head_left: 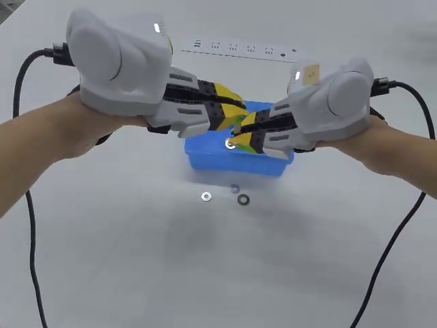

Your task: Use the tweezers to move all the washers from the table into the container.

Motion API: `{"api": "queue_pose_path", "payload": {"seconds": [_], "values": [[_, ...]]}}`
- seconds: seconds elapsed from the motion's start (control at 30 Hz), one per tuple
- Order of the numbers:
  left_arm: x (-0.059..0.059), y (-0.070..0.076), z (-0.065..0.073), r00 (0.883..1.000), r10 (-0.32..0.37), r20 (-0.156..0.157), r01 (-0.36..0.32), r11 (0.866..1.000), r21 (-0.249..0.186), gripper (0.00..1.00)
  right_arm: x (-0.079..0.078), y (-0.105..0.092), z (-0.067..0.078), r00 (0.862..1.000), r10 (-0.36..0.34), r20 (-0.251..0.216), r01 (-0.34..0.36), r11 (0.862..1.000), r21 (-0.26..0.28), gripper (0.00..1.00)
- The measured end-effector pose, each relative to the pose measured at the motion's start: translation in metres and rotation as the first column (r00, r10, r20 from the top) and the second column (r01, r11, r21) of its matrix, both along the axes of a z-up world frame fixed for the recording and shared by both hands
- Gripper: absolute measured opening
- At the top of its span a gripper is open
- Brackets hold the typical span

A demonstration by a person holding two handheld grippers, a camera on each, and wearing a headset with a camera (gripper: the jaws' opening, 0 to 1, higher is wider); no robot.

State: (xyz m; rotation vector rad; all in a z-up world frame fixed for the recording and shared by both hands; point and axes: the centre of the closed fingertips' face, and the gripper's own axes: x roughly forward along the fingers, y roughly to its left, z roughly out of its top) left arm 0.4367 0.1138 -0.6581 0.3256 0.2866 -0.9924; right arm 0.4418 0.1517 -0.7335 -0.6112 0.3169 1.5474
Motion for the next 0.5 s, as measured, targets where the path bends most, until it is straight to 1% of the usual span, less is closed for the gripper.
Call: {"api": "queue_pose_path", "payload": {"seconds": [0.03, 0.07, 0.13, 0.17, 0.23, 0.37, 0.5], "values": [[-0.0004, -0.0008, 0.0004, 1.000, -0.001, 0.002, 0.001, 1.000, 0.003, 0.07, 0.0004, -0.0001, 0.0003, 1.000, -0.001, 0.001, 0.001, 1.000, 0.001, 0.08], [0.0010, 0.0000, 0.0009, 1.000, 0.000, 0.020, -0.001, 1.000, 0.017, 0.07, 0.0010, -0.0001, 0.0010, 1.000, -0.006, 0.001, 0.006, 1.000, 0.003, 0.08], [0.0005, -0.0017, 0.0013, 1.000, 0.002, 0.028, -0.002, 1.000, 0.027, 0.06, 0.0025, -0.0004, 0.0020, 1.000, -0.013, 0.005, 0.013, 1.000, 0.003, 0.08], [0.0018, -0.0013, 0.0016, 0.999, 0.008, 0.041, -0.010, 0.999, 0.039, 0.05, 0.0025, -0.0006, 0.0022, 1.000, -0.016, 0.003, 0.016, 1.000, 0.003, 0.09], [0.0020, -0.0017, 0.0021, 0.999, 0.009, 0.035, -0.010, 0.999, 0.037, 0.05, 0.0011, -0.0003, 0.0026, 1.000, -0.015, 0.000, 0.015, 1.000, 0.003, 0.10], [0.0016, -0.0014, 0.0024, 0.999, 0.005, 0.037, -0.007, 0.999, 0.046, 0.05, -0.0007, 0.0001, 0.0031, 1.000, -0.019, 0.003, 0.019, 1.000, -0.002, 0.11], [0.0038, 0.0010, 0.0040, 0.999, 0.017, 0.039, -0.019, 0.999, 0.051, 0.05, 0.0019, -0.0005, 0.0059, 0.998, -0.055, -0.009, 0.055, 0.998, 0.002, 0.12]]}}
